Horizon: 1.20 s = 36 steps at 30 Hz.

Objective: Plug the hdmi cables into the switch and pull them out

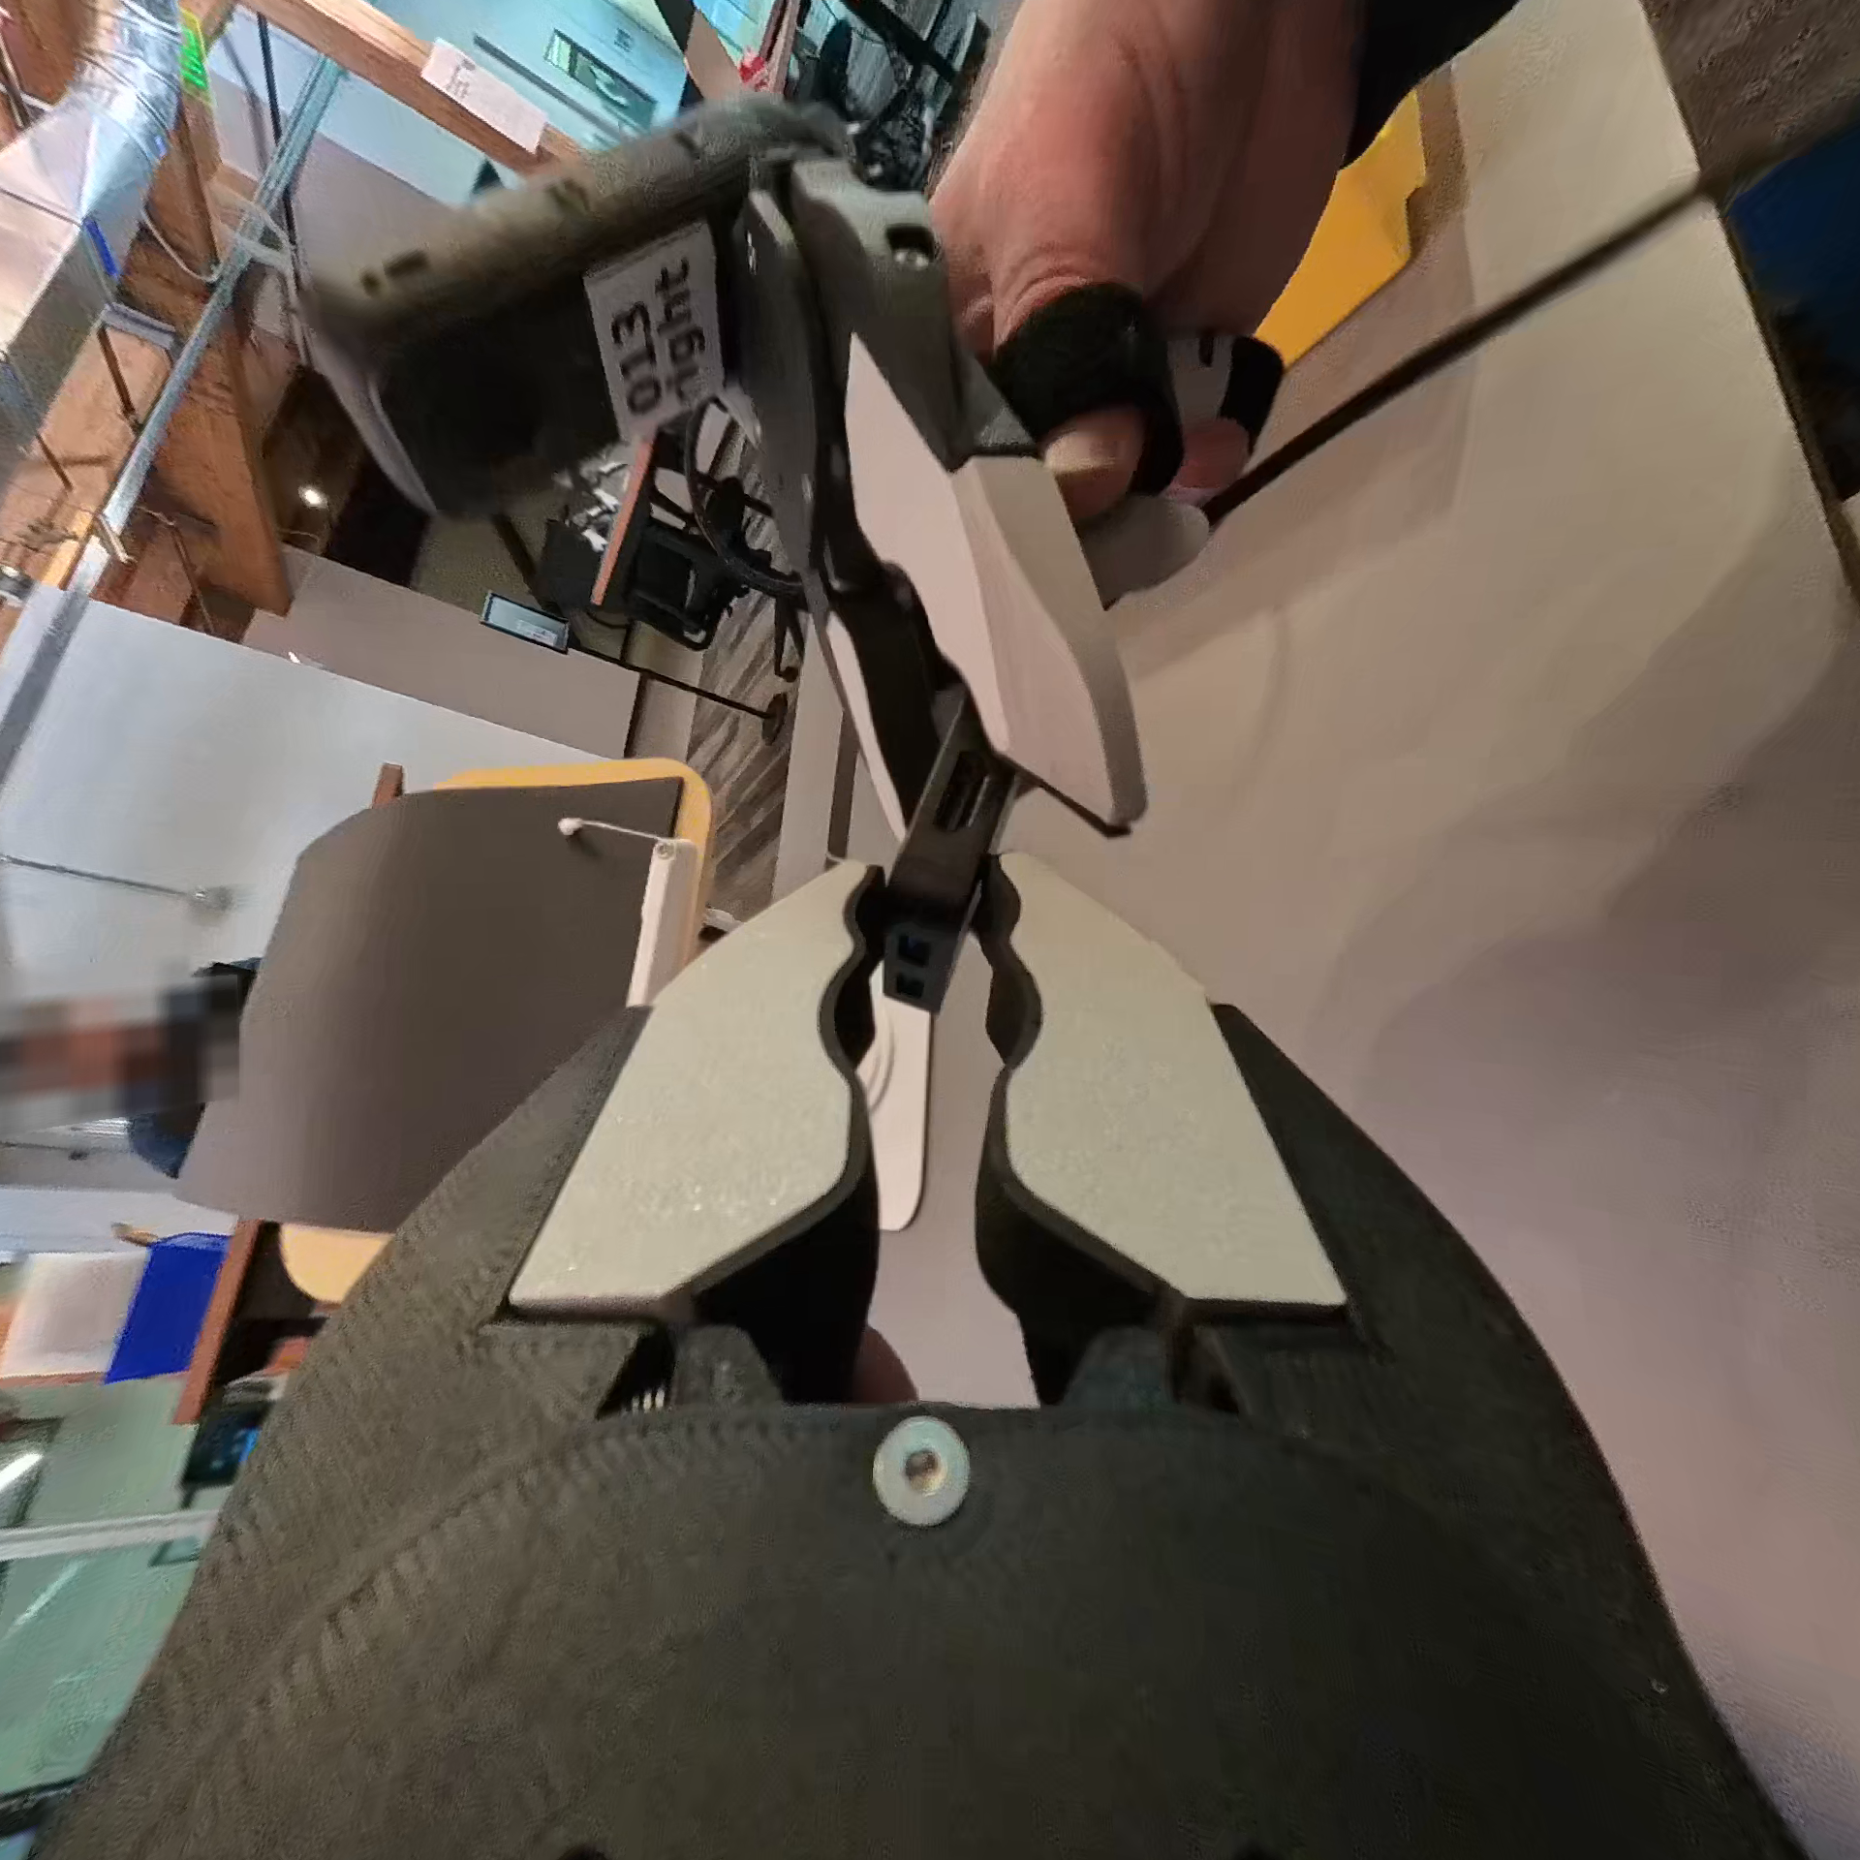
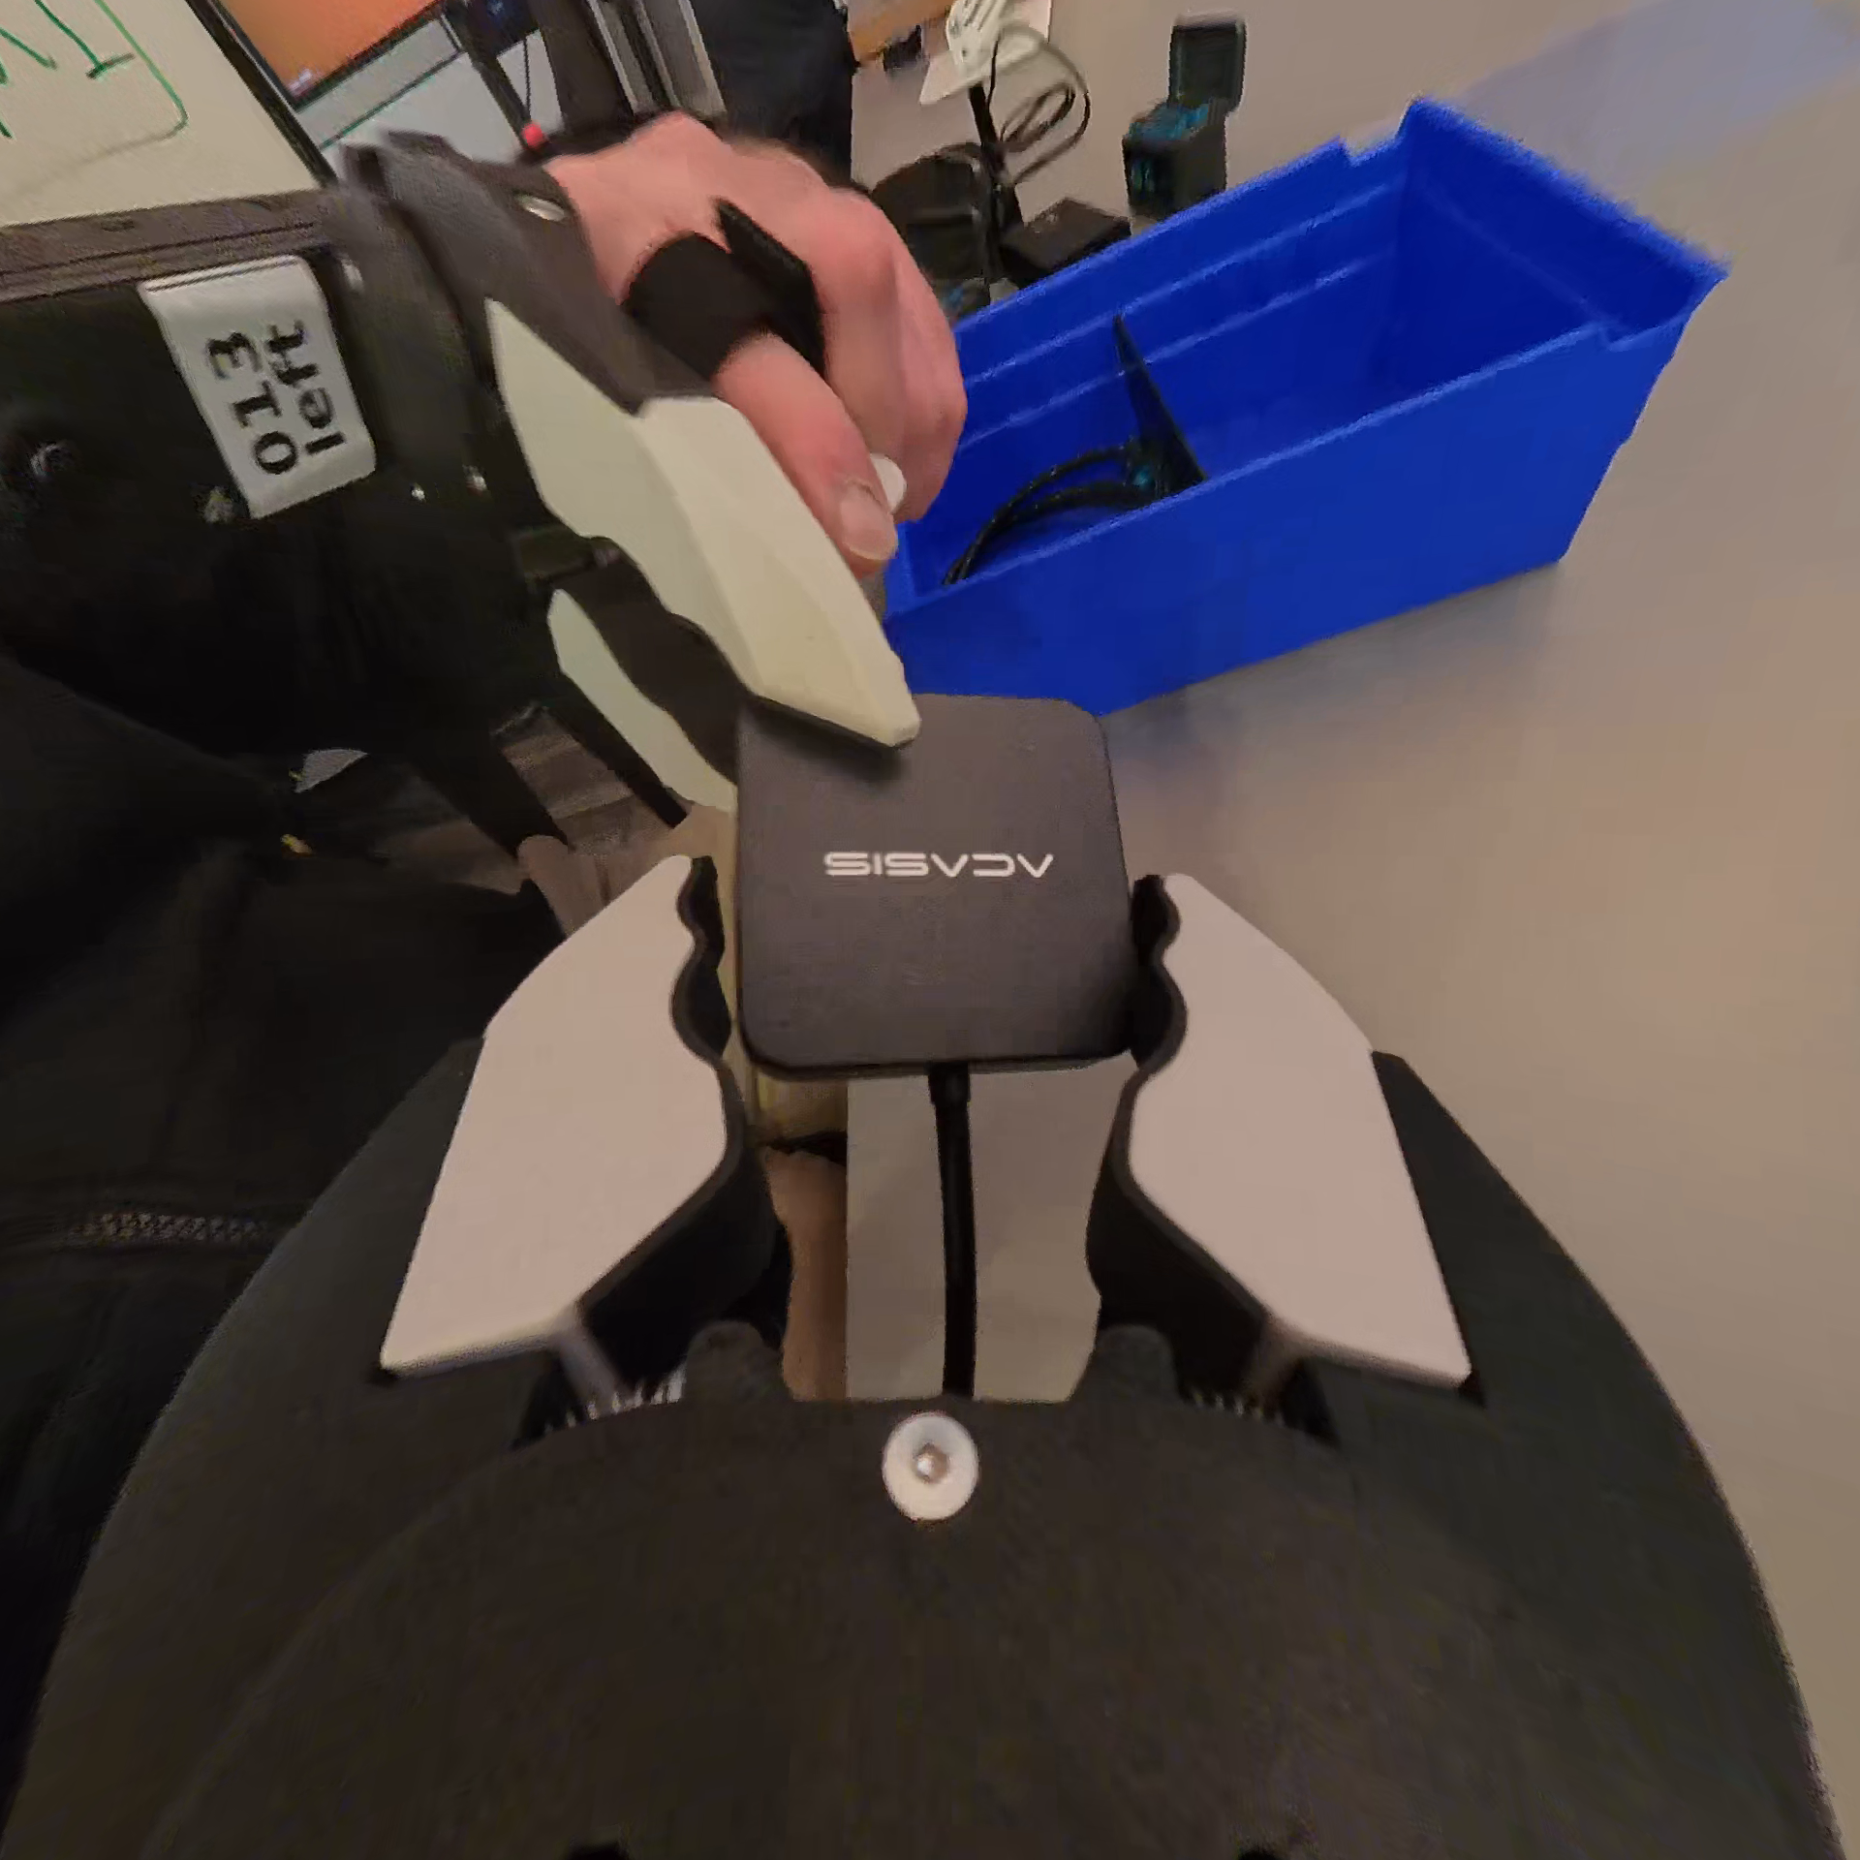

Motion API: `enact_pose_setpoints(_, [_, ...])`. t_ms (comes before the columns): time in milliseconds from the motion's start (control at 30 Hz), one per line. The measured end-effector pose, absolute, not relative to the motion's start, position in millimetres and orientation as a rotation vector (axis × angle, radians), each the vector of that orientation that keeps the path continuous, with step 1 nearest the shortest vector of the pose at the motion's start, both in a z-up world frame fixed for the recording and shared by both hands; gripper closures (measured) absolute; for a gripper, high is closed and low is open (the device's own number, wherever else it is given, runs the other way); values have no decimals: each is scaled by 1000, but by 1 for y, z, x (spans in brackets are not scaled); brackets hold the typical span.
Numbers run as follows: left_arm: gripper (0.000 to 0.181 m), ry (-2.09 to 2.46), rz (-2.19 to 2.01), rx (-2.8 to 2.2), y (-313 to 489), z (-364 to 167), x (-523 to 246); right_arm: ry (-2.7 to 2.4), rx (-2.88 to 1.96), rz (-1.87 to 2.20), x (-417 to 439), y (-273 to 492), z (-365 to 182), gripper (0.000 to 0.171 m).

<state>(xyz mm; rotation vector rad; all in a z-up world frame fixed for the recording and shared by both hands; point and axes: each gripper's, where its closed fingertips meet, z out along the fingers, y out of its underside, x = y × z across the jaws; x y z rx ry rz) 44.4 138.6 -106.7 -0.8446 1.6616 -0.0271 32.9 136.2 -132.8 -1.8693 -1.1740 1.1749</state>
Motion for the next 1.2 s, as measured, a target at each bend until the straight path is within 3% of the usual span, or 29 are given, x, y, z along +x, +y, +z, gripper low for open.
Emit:
enact_pose_setpoints(233, [167,1634,-188,-900,138,-100,39,-1171,-1649,1263,57,129,-92,94])
enact_pose_setpoints(400, [167,1601,-296,-930,137,-88,35,-1279,-1541,1102,67,123,-87,96])
enact_pose_setpoints(700, [167,1542,-439,-962,138,-75,27,-871,-1228,1259,128,144,-18,118])
enact_pose_setpoints(1000, [167,1553,-547,-970,130,-70,22,-1207,-1395,765,86,149,-76,130])
enact_pose_setpoints(1133, [167,1546,-618,-958,121,-68,28,-1296,-1369,755,75,140,-87,116])
enact_pose_setpoints(1200, [167,1541,-662,-955,119,-65,29,-1315,-1344,700,72,139,-90,121])
